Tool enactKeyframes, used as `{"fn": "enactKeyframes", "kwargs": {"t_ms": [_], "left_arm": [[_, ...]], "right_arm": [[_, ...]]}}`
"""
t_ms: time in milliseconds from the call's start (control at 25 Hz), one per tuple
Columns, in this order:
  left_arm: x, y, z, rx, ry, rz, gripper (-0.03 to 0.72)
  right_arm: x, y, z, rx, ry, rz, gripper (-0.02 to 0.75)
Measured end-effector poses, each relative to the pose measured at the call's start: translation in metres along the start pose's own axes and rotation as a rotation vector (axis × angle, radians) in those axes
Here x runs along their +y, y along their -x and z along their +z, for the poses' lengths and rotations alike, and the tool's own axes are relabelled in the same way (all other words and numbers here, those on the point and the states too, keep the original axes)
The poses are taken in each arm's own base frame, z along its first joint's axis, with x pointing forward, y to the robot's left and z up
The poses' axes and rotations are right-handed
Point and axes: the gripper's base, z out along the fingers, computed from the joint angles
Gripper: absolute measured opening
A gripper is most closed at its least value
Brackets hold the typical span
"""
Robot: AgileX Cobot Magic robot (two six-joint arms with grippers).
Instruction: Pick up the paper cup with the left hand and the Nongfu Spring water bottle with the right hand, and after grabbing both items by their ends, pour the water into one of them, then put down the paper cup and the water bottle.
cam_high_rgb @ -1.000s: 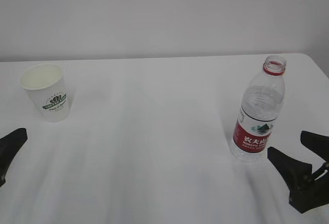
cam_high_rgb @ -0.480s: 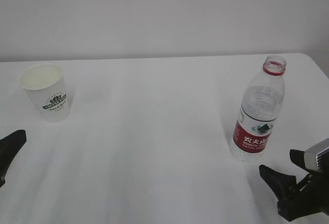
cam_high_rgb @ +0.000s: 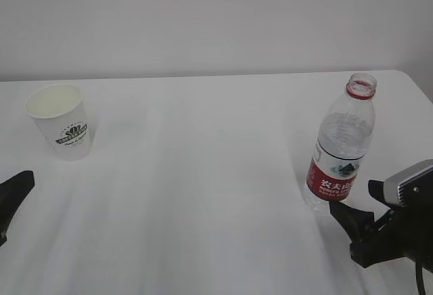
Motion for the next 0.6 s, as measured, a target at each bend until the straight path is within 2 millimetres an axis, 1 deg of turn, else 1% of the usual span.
{"fn": "enactKeyframes", "kwargs": {"t_ms": [600], "left_arm": [[0.000, 0.003, 0.000, -0.029, 0.001, 0.000, 0.589]], "right_arm": [[-0.005, 0.016, 0.019, -0.071, -0.012, -0.010, 0.575]]}}
